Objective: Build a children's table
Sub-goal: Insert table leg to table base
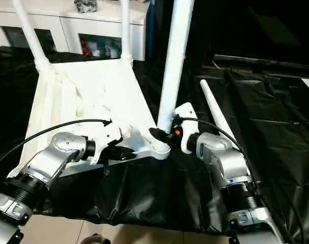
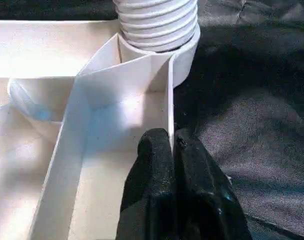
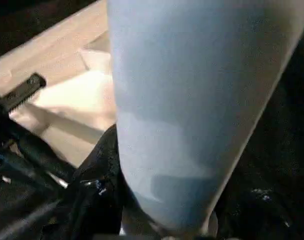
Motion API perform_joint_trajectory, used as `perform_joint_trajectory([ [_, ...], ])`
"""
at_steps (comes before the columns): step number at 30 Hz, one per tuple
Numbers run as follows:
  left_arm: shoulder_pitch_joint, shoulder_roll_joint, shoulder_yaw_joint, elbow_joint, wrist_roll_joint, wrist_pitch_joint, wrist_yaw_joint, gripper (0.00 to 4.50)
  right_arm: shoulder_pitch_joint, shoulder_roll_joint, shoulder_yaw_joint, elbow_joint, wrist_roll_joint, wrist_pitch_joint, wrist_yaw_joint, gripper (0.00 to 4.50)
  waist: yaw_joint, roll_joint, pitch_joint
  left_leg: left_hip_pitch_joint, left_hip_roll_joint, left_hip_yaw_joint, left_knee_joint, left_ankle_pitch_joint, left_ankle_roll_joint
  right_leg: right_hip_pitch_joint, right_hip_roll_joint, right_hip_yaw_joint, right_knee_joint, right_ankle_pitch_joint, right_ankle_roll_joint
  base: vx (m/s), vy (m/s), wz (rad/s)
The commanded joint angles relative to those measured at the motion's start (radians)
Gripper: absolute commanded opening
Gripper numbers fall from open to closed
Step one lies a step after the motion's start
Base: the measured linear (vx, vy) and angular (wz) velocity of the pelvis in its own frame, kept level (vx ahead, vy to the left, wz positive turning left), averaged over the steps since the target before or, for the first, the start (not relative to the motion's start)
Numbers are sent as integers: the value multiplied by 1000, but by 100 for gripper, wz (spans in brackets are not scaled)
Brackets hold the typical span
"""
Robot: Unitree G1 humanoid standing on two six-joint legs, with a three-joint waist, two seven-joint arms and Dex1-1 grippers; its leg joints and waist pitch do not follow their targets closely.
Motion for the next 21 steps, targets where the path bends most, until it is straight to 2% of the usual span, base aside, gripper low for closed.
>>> perform_joint_trajectory([
  [1, -27, -13, 49, 10, -19, -42, 9, 0, 28, -3, -27, 33, 4, -6, -9, 191, 1, -2, -65, 16, 38, -14, -72, -256, -17, 39, -92, 51, -100, -354, -134, 0, 0, 0],
  [6, -32, -15, 54, 16, -12, -40, 25, 0, 104, 23, -67, 43, 32, -44, -16, 191, 8, 1, -64, 17, 39, -15, -74, -274, -13, 37, -94, 51, -106, -399, -117, 0, 0, 0],
  [11, -40, -19, 60, 30, -6, -43, 37, 0, 141, 51, -90, 50, 48, -75, -25, 191, 12, 2, -63, 18, 38, -15, -75, -284, -11, 34, -95, 51, -111, -426, -110, 0, 0, 0],
  [12, -42, -21, 62, 33, -3, -44, 38, 0, 152, 59, -96, 51, 51, -85, -31, 191, 14, 8, -63, 20, 38, -16, -75, -289, -13, 33, -95, 51, -112, -431, -109, 0, 0, 0],
  [13, -44, -24, 63, 38, 1, -46, 39, 0, 174, 72, -102, 54, 49, -110, -40, 191, 13, 5, -63, 18, 38, -17, -78, -296, -13, 33, -95, 50, -113, -445, -103, 0, 0, 0],
  [18, -46, -25, 62, 40, 3, -47, 38, 0, 204, 62, -56, 33, -7, -145, -50, 191, 11, 7, -60, 20, 38, -19, -81, -322, -15, 31, -96, 49, -119, -493, -88, 0, 0, 0],
  [21, -49, -22, 59, 44, 7, -52, 33, 0, 203, 39, -6, 8, -54, -150, -47, 191, 11, 8, -60, 22, 38, -20, -82, -332, -18, 29, -95, 49, -123, -508, -80, 0, 0, 0],
])
